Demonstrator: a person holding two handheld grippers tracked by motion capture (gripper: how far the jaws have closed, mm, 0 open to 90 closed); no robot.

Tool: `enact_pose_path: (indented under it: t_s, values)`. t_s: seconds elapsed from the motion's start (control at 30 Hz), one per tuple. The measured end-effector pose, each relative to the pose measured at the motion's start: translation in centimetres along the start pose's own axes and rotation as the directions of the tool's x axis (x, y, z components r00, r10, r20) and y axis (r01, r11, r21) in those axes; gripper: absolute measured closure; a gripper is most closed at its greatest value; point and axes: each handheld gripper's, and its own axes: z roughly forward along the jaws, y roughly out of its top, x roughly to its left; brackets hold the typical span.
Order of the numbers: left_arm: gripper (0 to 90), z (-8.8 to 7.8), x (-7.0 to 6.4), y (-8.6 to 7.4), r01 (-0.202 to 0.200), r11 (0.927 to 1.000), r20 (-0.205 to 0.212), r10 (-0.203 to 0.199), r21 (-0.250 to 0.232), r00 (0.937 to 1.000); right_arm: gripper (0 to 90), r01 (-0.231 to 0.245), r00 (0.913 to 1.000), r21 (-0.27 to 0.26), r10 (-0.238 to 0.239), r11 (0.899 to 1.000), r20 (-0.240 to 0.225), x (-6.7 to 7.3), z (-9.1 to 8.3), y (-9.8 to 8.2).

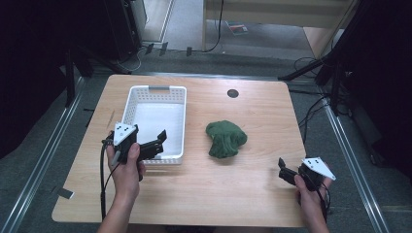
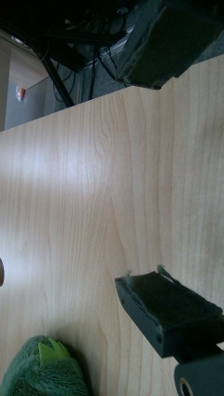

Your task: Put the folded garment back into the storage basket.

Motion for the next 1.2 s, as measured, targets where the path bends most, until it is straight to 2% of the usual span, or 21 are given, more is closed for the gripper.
enact_pose_path:
  t_s: [0.2, 0.47, 0.63, 0.83, 0.93, 1.2]
  values:
    - [2.4, 1.1, -1.4, 0.4, -0.008, 0.9999, 0.017, 0.008, 0.01, 0.9998, 4.2, 0.002, 1.0, 0.0, -0.002, 1.0, -0.002, 0.0, 0.0, 0.0]
    - [2.4, 2.9, -3.1, 0.7, -0.021, 0.9987, 0.033, 0.02, 0.047, 0.9993, 4.2, 0.0, 1.0, -0.002, 0.0, 1.0, -0.001, -0.1, 0.0, 0.0]
    - [2.4, 3.8, -4.5, 0.9, -0.018, 0.9984, 0.052, 0.016, 0.053, 0.9985, 4.2, -0.004, 1.0, -0.001, 0.004, 1.0, -0.002, -0.1, 0.0, 0.0]
    - [2.4, 5.2, -6.1, 0.8, -0.026, 0.9974, 0.075, 0.021, 0.067, 0.9969, 4.2, -0.004, 1.0, 0.001, 0.004, 1.0, -0.002, -0.1, 0.0, 0.0]
    - [2.4, 5.6, -6.5, 0.7, -0.028, 0.9968, 0.082, 0.022, 0.075, 0.9964, 4.2, -0.005, 1.0, -0.001, 0.005, 1.0, -0.002, -0.1, 0.0, 0.0]
    - [2.4, 6.8, -8.5, 0.6, -0.049, 0.994, 0.108, 0.039, 0.098, 0.9934, 4.2, -0.003, 1.0, 0.0, 0.003, 1.0, -0.004, -0.1, 0.0, 0.0]
